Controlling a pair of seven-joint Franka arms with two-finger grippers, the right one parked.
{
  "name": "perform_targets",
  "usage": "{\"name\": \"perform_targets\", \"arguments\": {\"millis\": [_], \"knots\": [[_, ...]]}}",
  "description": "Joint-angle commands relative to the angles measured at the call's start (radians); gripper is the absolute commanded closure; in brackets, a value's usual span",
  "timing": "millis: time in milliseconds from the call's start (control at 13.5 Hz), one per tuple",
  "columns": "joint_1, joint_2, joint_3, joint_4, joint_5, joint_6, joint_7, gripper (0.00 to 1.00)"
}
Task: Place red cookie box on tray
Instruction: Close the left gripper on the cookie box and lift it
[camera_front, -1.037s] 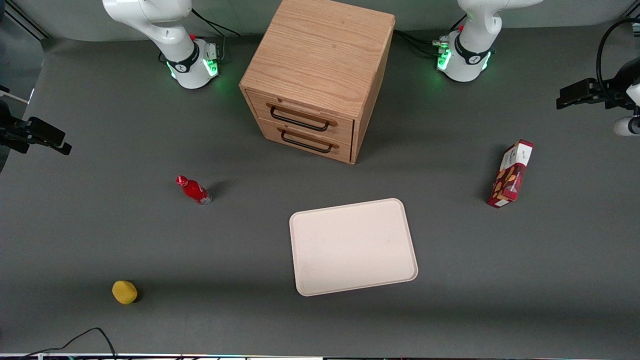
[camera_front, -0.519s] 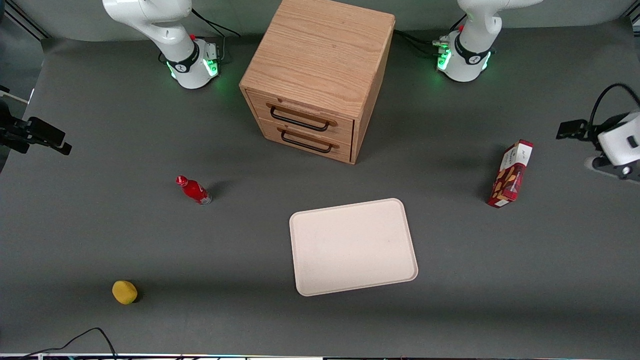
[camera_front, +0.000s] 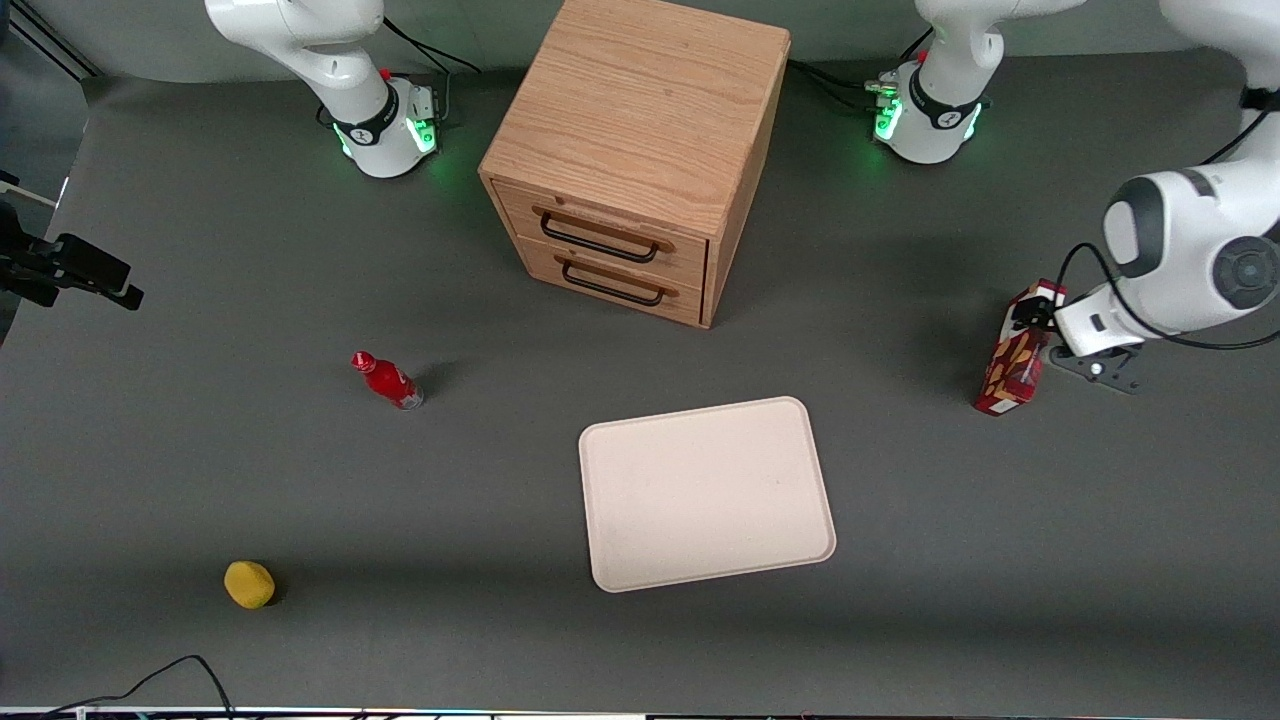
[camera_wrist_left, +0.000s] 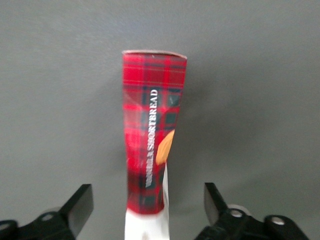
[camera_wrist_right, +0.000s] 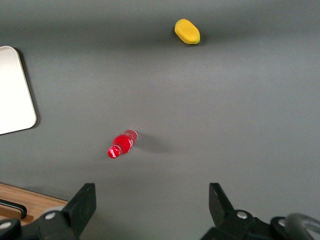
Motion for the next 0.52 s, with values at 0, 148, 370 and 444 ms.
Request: {"name": "perform_targets", "arguments": {"millis": [0, 148, 370, 444], "knots": [[-0.007, 0.044, 0.006, -0.029, -0.017, 0.112, 0.027, 1.00], [-0.005, 0.057, 0.006, -0.014, -0.029, 0.105, 0.027, 1.00], [-0.007, 0.028, 0.006, 0.122, -0.043, -0.098, 0.013, 1.00], [-0.011, 0.016, 0.001, 0.220, -0.054, -0.239, -0.036, 1.00]]}}
